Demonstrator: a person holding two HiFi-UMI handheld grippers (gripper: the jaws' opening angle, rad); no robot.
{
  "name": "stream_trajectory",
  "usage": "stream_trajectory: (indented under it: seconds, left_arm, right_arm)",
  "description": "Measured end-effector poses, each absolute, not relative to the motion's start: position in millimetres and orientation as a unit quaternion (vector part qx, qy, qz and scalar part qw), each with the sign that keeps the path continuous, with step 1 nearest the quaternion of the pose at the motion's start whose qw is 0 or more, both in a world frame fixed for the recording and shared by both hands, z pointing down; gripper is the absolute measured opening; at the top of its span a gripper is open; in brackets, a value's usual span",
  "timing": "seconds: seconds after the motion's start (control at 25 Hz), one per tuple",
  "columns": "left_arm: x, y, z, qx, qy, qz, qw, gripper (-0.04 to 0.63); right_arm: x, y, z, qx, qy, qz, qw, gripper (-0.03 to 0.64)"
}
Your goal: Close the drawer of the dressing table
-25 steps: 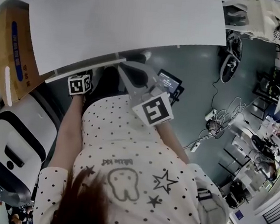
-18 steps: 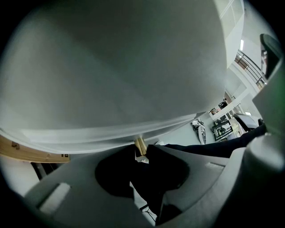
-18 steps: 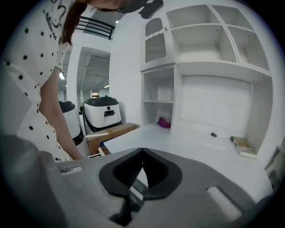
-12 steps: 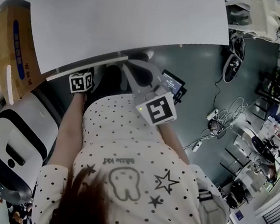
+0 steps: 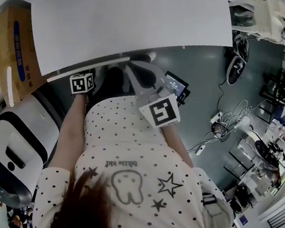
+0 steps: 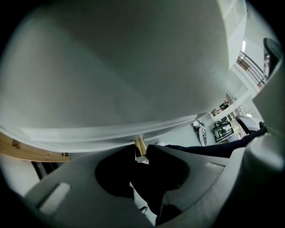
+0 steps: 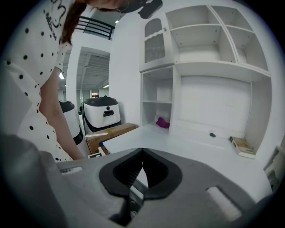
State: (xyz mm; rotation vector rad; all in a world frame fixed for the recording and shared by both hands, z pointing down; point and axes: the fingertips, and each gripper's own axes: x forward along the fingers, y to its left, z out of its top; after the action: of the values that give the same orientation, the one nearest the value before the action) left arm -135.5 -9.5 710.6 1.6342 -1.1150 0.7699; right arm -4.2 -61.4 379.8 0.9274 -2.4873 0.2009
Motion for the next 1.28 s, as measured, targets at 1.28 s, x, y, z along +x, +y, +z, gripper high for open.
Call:
stream_trajectory:
  seconds: [1.28]
  left_arm:
    - [-134.5,-23.4,717.5,0.671,-0.457,0.307,0.497,0.089]
  right_arm:
    - [-0.4,-61.2,380.2,0.344,-0.906,0.072,0.236,-0.002]
